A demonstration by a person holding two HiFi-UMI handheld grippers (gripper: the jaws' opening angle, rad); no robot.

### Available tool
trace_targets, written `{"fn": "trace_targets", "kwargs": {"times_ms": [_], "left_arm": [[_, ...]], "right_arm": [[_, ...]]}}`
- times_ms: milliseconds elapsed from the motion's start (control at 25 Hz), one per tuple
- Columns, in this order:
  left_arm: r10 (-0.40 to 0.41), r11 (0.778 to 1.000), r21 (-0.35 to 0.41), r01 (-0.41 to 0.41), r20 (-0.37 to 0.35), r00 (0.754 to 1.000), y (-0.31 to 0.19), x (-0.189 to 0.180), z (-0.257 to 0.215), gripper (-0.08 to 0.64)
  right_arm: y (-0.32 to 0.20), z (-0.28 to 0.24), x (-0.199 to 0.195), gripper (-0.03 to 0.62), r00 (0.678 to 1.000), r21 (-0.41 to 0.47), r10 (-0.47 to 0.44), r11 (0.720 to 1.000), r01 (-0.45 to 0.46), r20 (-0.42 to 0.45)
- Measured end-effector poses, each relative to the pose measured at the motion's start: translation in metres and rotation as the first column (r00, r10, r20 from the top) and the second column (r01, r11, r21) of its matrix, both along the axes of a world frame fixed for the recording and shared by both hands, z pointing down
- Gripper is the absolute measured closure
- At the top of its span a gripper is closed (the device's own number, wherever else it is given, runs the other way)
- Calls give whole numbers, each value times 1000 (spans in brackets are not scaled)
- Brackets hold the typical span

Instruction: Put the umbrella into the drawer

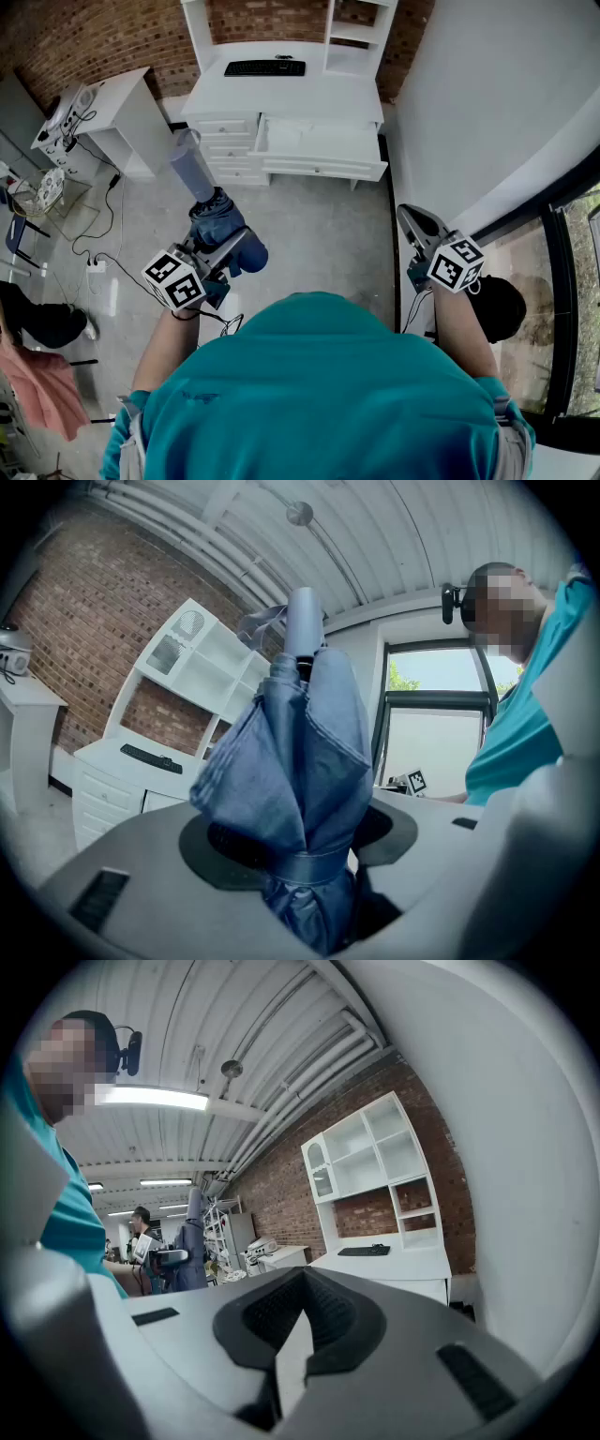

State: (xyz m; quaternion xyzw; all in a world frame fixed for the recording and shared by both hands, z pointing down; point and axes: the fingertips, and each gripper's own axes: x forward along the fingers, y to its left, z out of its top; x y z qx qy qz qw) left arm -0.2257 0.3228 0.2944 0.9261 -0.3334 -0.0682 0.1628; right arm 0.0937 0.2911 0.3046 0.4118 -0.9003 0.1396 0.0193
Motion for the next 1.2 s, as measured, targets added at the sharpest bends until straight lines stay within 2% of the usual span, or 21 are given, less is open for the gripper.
{"fn": "trace_targets", "kwargs": {"times_ms": [400,760,1200], "left_arm": [[-5,1000,4,5,-10,1000,-3,0,-1,308],[-5,1000,1,5,3,1000,-8,12,-9,308],[-31,999,10,31,-11,999,-22,92,1,308]], "right_arm": [[-4,0,-1,571,1000,6,-9,1000,9,-10],[-7,-6,8,571,1000,-23,-15,1000,16,21],[-20,5,87,569,999,-6,-44,999,45,21]]}}
